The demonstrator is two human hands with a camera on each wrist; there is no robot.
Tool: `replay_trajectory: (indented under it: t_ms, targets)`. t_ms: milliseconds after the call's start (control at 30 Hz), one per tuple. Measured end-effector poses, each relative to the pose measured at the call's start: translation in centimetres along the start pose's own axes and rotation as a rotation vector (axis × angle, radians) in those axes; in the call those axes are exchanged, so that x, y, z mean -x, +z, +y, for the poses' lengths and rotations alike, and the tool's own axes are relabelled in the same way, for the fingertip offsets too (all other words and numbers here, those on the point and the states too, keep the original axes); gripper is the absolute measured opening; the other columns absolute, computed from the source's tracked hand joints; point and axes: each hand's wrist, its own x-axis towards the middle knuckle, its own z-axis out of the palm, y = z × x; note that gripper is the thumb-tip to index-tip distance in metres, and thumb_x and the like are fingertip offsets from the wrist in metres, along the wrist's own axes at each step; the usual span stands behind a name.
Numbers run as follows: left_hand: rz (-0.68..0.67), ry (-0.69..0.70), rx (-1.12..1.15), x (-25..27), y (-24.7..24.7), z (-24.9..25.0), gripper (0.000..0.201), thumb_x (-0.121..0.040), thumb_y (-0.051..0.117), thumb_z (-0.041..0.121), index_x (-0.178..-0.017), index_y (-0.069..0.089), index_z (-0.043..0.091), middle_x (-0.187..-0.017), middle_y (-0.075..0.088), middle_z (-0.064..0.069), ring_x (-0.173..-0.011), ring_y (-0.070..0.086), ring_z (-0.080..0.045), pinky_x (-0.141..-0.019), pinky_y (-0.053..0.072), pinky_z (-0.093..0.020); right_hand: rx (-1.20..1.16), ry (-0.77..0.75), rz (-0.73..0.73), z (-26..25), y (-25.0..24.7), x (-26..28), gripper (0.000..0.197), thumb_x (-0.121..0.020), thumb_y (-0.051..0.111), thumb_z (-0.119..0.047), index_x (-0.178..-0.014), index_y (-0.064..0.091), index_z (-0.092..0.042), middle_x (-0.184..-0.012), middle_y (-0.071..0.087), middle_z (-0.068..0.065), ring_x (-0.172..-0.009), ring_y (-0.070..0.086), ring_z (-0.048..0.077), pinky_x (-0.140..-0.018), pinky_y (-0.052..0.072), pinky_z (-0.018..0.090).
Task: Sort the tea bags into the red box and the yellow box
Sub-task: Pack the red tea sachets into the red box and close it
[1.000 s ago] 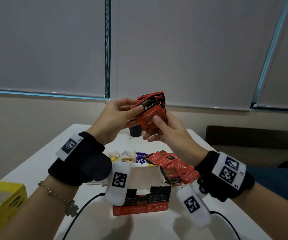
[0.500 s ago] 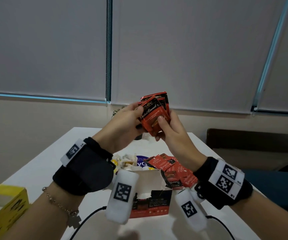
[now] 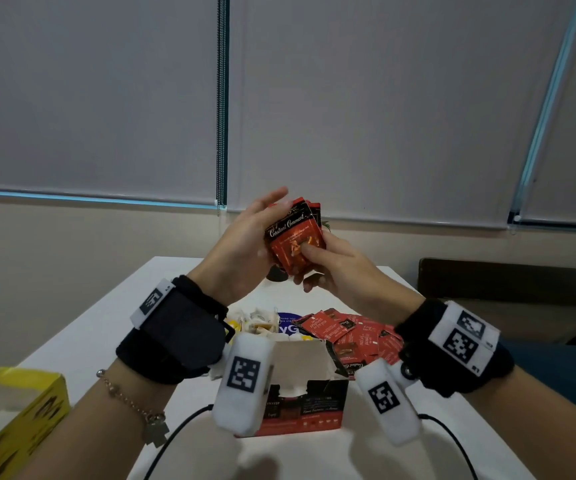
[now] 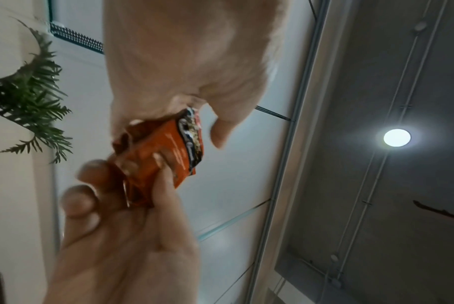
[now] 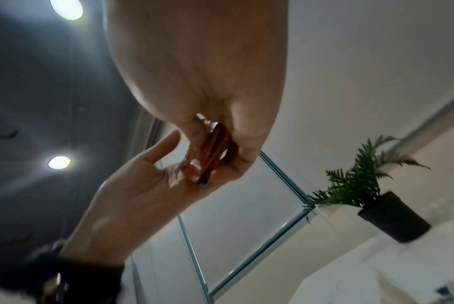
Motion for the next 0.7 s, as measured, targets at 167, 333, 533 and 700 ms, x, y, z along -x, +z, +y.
replay_trajectory:
  t_ms: [167, 333, 533, 700]
  targets:
    - [-0.106, -0.032, -0.034, 0.1, 0.1, -0.3, 0.074, -0.084, 0.065, 0.049, -0.145, 0.037, 0.018, -0.127, 0.065, -0.007, -0.108, 0.065, -0.019, -0.082, 0.055, -0.035, -0.265, 0.105, -0.075, -0.3, 0.2, 0.4, 0.020, -0.102, 0.039, -0.010, -0.113, 0.054, -0.001, -0.086, 0.061, 0.012, -0.067, 0.055, 0.016, -0.061, 0.044, 0.024]
    - [0.016, 0.085, 0.047, 0.1, 0.8, -0.6, 0.040, -0.092, 0.060, 0.027, -0.131, 0.054, 0.018, -0.112, 0.068, -0.006, -0.099, 0.069, -0.018, -0.080, 0.057, -0.032, -0.352, 0.226, -0.025, -0.3, 1.3, 0.5, 0.021, -0.101, 0.046, -0.013, -0.106, 0.057, 0.004, -0.080, 0.061, 0.012, -0.064, 0.055, 0.015, -0.058, 0.047, 0.020]
    - [0.134, 0.252, 0.088, 0.0, 1.3, -0.8, 0.012, -0.096, 0.056, 0.027, -0.095, 0.061, 0.017, -0.090, 0.058, 0.003, -0.084, 0.065, -0.014, -0.074, 0.055, -0.028, -0.471, 0.332, 0.029, -0.5, 2.1, -0.2, 0.031, -0.102, 0.047, -0.027, -0.109, 0.059, 0.001, -0.089, 0.062, 0.014, -0.068, 0.059, 0.017, -0.059, 0.051, 0.021]
    - [0.188, 0.367, 0.011, 0.2, 1.5, -1.3, 0.024, -0.097, 0.052, 0.032, -0.078, 0.053, 0.018, -0.062, 0.056, 0.010, -0.066, 0.055, -0.010, -0.072, 0.047, -0.032, -0.511, 0.391, -0.003, -0.8, 2.4, -0.8, 0.031, -0.103, 0.044, -0.029, -0.103, 0.059, -0.002, -0.083, 0.058, 0.011, -0.068, 0.053, 0.016, -0.056, 0.048, 0.022]
